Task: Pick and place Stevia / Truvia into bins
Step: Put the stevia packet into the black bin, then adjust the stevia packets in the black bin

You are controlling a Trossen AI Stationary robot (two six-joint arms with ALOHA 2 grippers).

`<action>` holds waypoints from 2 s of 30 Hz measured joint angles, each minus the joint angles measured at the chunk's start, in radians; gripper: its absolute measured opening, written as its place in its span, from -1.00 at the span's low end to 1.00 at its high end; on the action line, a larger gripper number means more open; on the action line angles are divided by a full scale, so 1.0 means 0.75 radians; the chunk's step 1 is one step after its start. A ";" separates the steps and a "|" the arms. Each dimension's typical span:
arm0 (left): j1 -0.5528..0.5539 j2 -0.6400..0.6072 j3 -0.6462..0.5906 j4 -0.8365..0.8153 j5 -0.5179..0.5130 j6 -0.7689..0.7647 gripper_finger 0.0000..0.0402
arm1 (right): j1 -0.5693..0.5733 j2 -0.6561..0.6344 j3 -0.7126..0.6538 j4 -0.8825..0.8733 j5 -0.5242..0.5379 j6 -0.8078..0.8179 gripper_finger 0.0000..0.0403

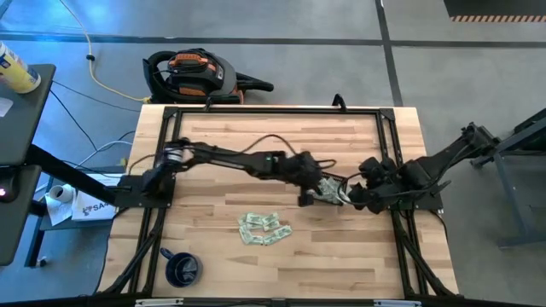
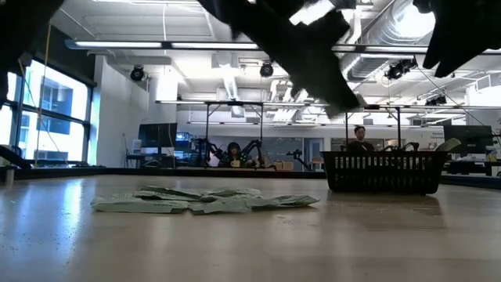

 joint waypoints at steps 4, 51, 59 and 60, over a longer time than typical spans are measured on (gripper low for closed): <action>0.015 0.173 0.164 -0.047 -0.002 0.002 -0.56 | 0.007 0.006 0.000 -0.002 -0.040 0.000 0.22; -0.160 -0.702 -0.579 -0.615 -0.100 -0.667 -0.13 | -0.501 0.738 -0.002 0.362 -0.482 -0.969 -0.54; -0.159 -0.732 -0.579 -0.592 -0.096 -0.675 -0.13 | -0.488 0.594 0.112 0.373 -0.408 -0.963 -0.56; -0.159 -0.731 -0.579 -0.590 -0.095 -0.675 -0.13 | -0.489 0.572 0.108 0.355 -0.422 -0.966 -0.57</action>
